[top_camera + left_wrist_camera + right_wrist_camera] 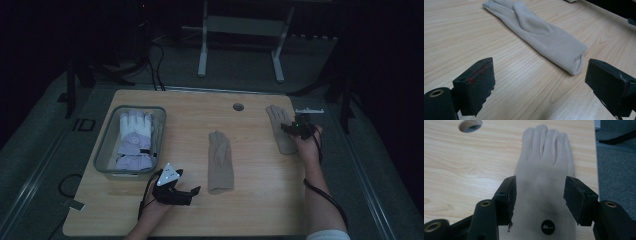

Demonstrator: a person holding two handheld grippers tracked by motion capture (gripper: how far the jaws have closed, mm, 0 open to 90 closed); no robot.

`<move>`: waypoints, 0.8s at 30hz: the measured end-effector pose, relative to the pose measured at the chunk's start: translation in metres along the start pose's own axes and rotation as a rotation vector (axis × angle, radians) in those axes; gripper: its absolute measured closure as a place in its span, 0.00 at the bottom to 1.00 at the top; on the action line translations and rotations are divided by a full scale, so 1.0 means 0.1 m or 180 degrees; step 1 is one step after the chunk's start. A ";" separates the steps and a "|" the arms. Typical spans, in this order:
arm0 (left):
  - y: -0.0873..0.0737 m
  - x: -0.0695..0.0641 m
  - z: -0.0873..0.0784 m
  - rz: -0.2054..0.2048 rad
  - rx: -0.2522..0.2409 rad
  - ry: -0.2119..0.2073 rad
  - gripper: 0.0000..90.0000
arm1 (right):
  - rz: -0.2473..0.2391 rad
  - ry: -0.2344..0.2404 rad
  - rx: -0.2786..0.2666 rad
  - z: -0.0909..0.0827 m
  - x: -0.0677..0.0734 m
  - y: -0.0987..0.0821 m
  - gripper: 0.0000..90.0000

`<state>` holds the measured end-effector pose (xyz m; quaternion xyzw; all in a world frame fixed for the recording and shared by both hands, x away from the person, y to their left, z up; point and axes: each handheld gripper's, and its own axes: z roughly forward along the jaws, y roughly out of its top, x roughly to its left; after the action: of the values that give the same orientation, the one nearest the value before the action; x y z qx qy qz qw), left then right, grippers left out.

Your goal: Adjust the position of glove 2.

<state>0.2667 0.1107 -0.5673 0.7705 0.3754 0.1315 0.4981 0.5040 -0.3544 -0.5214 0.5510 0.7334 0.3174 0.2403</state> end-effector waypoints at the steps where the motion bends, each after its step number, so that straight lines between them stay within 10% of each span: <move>1: 0.00 0.00 0.00 -0.0002 0.0004 0.0001 0.11 | -0.0011 -0.0016 0.0031 0.03 0.00 -0.01 0.49; 8: 0.00 -0.01 0.00 -0.0018 0.0010 -0.0014 0.11 | -0.0036 -0.0110 0.0186 0.23 -0.01 -0.12 0.49; 17: 0.00 -0.02 -0.01 -0.0021 -0.0006 -0.0010 0.10 | -0.0079 -0.0213 0.0151 0.22 0.09 -0.14 0.82; 24: 0.00 -0.02 -0.02 -0.0008 -0.0006 -0.0004 0.11 | 0.0222 -0.0232 0.0202 0.18 0.12 -0.14 0.91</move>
<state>0.2642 0.1100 -0.5659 0.7696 0.3759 0.1308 0.4993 0.5042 -0.3415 -0.5440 0.5947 0.7142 0.2819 0.2381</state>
